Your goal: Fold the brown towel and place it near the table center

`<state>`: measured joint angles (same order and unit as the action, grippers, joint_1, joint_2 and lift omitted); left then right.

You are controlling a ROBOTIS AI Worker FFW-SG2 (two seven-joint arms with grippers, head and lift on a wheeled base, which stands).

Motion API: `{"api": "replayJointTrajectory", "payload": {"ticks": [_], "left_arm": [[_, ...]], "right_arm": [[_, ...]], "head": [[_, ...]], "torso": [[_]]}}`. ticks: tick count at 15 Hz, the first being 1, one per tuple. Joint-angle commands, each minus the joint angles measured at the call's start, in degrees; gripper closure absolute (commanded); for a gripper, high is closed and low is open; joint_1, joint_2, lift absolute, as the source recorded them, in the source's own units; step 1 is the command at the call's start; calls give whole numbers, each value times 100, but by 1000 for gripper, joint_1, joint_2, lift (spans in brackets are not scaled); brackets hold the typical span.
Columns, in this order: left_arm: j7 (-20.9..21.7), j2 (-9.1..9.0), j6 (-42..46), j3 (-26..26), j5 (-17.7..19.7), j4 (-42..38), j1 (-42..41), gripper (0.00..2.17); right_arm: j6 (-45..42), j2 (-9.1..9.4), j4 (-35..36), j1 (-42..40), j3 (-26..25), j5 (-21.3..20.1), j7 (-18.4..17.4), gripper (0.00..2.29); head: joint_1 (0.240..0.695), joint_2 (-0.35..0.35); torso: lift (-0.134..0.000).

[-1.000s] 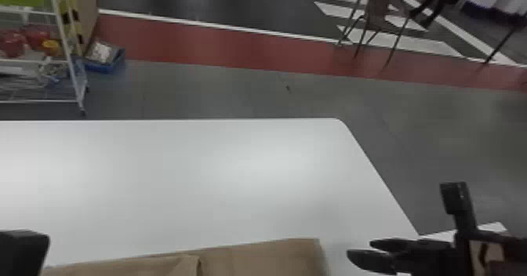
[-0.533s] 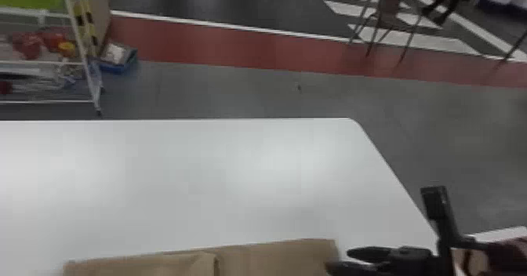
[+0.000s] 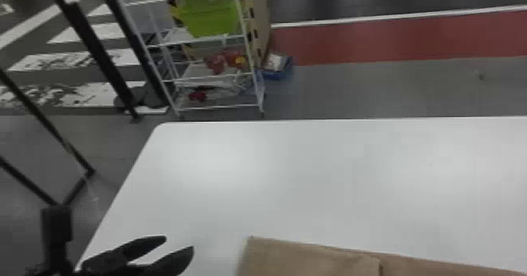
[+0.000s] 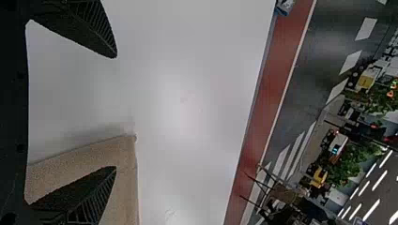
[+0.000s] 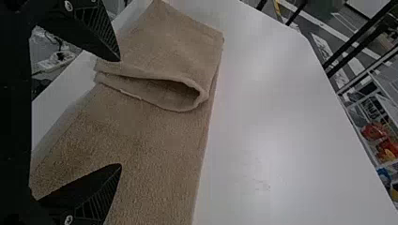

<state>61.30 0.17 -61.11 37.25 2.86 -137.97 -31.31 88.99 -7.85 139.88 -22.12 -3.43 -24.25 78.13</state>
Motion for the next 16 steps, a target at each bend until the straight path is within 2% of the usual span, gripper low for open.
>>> {"api": "replayJointTrajectory", "payload": {"ticks": [1, 3, 5, 10, 12, 16], "left_arm": [[5, -32, 68, 72, 66, 147, 2, 26], [-4, -32, 68, 72, 66, 174, -7, 26], [-4, -32, 68, 98, 57, 174, 28, 26], [-4, -32, 68, 247, 4, 235, 134, 26], [-4, -32, 86, 318, -31, 367, 275, 26], [110, -32, 103, 414, 31, 438, 345, 26]], "right_arm": [[109, 82, -5, 349, 571, -247, 19, 76], [109, 152, -66, 612, 870, -440, 19, 76], [109, 143, -163, 885, 1151, -669, 19, 76], [109, 12, -251, 1096, 1292, -757, 19, 76], [109, -103, -295, 1078, 1415, -757, 19, 76], [109, -120, -348, 946, 1758, -941, 19, 76]], "head": [[695, 343], [695, 350], [695, 350], [695, 350], [695, 350], [695, 350]], "torso": [[-122], [-122], [-122], [-122], [-122], [-122]]}}
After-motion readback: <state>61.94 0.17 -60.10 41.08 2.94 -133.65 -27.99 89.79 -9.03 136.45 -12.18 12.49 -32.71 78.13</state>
